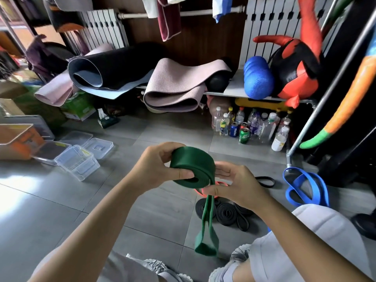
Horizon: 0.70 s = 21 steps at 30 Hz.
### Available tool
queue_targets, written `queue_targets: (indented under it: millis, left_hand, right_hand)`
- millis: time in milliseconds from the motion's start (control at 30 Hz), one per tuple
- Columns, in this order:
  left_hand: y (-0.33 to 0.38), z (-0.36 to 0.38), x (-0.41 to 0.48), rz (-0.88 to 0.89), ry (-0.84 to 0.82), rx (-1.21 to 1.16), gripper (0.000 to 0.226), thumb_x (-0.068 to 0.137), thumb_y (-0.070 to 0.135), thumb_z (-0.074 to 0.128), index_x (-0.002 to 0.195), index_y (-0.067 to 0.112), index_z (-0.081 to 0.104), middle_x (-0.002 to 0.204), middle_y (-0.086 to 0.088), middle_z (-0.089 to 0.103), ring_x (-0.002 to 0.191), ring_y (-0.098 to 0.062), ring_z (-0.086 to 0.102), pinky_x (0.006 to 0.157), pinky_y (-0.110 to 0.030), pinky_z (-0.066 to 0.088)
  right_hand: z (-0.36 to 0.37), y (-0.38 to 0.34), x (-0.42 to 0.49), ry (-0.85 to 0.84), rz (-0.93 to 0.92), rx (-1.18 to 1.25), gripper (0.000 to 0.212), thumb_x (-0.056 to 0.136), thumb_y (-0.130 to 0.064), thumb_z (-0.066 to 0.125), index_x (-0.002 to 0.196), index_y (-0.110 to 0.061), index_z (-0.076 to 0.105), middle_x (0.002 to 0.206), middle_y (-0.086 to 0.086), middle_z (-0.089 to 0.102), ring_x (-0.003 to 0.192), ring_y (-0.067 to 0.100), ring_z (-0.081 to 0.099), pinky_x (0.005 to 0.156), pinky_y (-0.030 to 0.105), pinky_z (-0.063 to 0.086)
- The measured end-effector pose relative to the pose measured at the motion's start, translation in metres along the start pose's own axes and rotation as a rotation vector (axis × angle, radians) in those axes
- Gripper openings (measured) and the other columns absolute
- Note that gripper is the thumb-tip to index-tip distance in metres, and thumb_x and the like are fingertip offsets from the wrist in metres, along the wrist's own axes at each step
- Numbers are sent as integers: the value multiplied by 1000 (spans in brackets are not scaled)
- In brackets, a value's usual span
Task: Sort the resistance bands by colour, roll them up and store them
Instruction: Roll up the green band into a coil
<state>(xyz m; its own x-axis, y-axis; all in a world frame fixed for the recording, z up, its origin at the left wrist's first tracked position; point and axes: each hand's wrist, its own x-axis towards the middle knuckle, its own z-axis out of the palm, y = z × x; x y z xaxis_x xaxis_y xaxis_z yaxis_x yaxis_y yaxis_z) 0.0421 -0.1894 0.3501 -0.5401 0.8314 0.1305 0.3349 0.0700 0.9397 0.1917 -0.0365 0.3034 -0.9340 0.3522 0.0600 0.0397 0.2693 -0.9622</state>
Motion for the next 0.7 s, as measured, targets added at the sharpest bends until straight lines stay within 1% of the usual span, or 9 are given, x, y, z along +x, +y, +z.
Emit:
queue_targets:
  millis: [100,167,200,267,333,400,467,567,700]
  left_hand:
    - [-10,7,-2,-13,-13,-194,62,43,24,91,99,15,66,93,-7,73,87,-22,69,72,-29,55]
    - [-16,12,-3,-66,-63,-355,70,44,31,92,105,11,64,98,-11,71,90,-26,68,72,-31,55]
    - [-17,13,-3,-87,-80,-363,70,46,32,92,106,11,62,99,-10,70,91,-25,67,73,-32,55]
    - [-12,9,-1,-104,-109,-152,64,50,30,89,105,17,59,103,-3,67,97,-23,64,76,-32,54]
    - [0,6,3,-95,-151,237,62,58,25,87,112,26,55,113,6,59,109,-17,56,82,-29,52]
    - [14,6,6,-72,-239,559,69,64,29,84,124,31,49,118,12,52,110,-11,51,84,-23,46]
    - [25,10,7,-77,-357,760,66,65,35,82,123,32,50,111,15,57,101,-10,54,83,-26,48]
    - [27,18,8,-107,-424,956,49,66,40,79,107,27,56,93,9,63,85,-14,57,72,-30,52]
    - [23,16,8,-90,-330,882,38,64,40,80,94,25,60,77,9,61,74,-14,56,61,-27,47]
  right_hand:
    - [0,5,1,28,-41,102,55,56,-21,88,104,-27,64,106,-9,71,105,9,65,99,31,45]
    - [-3,5,1,72,-63,142,51,54,-19,83,101,-22,64,100,-7,73,99,11,67,93,26,49]
    - [-4,4,1,82,-65,141,49,54,-18,82,99,-21,64,97,-8,73,96,10,68,89,22,50]
    - [-5,3,2,72,-64,55,46,56,-16,84,97,-23,65,93,-11,73,92,7,68,84,17,50]
    - [-5,0,3,51,-62,-100,45,61,-16,87,96,-32,64,92,-16,72,91,1,66,85,16,49]
    - [-5,-5,4,28,-54,-210,44,62,-20,87,95,-35,63,95,-16,70,92,-1,65,88,21,50]
    - [-1,-9,5,-7,-47,-342,39,62,-28,85,96,-31,67,94,-13,71,90,1,65,86,29,53]
    - [4,-13,5,-13,-55,-520,42,60,-42,79,98,-27,68,89,-10,71,87,8,65,77,37,53]
    - [9,-6,-5,65,-57,-362,44,64,-37,80,105,-31,66,90,-22,68,91,-4,61,79,19,50]
